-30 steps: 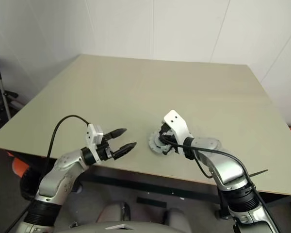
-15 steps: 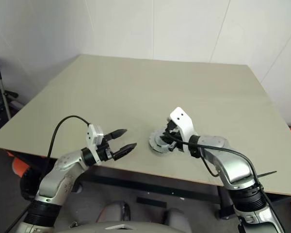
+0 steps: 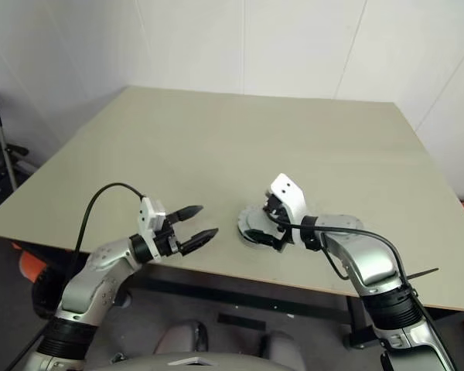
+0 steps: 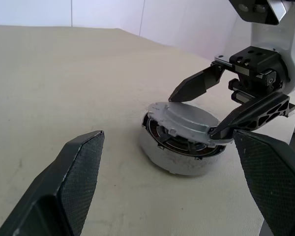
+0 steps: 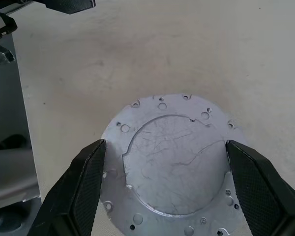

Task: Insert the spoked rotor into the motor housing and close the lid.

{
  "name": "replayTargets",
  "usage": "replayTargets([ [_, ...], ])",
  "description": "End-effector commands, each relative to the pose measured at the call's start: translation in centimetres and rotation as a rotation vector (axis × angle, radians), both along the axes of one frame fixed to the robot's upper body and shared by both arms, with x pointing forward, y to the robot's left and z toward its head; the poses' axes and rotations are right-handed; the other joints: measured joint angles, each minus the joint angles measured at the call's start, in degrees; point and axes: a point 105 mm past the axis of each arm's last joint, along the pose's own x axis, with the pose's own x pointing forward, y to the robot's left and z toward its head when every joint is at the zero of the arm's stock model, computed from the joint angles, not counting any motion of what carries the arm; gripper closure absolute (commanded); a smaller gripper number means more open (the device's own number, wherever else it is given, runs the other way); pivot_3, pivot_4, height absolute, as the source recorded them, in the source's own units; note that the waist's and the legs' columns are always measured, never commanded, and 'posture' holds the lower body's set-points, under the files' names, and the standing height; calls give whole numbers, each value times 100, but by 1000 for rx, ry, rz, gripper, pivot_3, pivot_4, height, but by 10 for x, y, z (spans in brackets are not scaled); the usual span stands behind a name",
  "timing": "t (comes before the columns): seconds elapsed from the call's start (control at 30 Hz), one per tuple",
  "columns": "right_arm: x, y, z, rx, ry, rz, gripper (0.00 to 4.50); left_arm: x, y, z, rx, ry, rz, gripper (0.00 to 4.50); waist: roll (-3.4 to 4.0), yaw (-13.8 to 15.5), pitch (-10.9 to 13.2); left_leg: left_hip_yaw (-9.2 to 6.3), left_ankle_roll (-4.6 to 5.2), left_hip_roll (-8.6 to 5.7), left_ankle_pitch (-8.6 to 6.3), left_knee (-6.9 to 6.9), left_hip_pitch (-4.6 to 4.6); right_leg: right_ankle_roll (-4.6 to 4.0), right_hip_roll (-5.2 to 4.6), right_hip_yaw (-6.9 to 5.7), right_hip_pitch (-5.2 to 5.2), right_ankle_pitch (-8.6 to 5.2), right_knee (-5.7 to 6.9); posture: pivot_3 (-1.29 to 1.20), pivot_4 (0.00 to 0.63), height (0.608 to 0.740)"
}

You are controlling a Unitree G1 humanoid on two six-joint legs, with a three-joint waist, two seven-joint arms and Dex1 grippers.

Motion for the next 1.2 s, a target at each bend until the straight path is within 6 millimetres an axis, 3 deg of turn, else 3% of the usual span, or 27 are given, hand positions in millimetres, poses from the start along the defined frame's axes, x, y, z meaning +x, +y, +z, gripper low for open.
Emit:
replayTargets([
  [0.03, 7, 1, 10, -8, -65, 26, 56, 1, -3, 15, -8, -61, -20, 0, 0, 0, 0, 0, 0, 0, 0, 0, 0, 0, 0, 0, 0, 0, 0, 0, 0, 740],
  [0.5, 14, -2, -1, -39, -55, 57, 56, 4, -2, 12, -4, -62, -4, 0, 0, -1, 0, 0, 0, 0, 0, 0, 0, -1, 0, 0, 1, 0, 0, 0, 0, 740],
  [0.6, 15, -1, -3, -41, -54, 54, 669, 3, -1, 12, -4, -62, 1, 0, 0, -1, 0, 0, 0, 0, 0, 0, 0, -1, 0, 0, 1, 1, 0, 0, 0, 740],
  [0.67, 15, 0, -3, -41, -53, 53, 1331, 3, -1, 11, -4, -61, 3, 0, 0, -2, 0, 0, 0, 1, 0, 0, 0, -1, 0, 0, 1, 0, 0, 0, 0, 740],
  [0.7, 15, 0, -4, -40, -53, 53, 1386, 2, 0, 11, -4, -61, 4, 0, -1, -2, 0, 0, 0, 1, 0, 0, 1, -1, 0, 0, 2, 1, 0, 0, 0, 740],
  [1.2, 13, 0, -9, -60, -37, 29, 1386, 0, 3, 11, -7, -59, 9, 0, -1, -9, 0, 0, 0, 1, 0, 2, 5, 0, 0, 0, 4, 0, 0, 0, 0, 740],
])
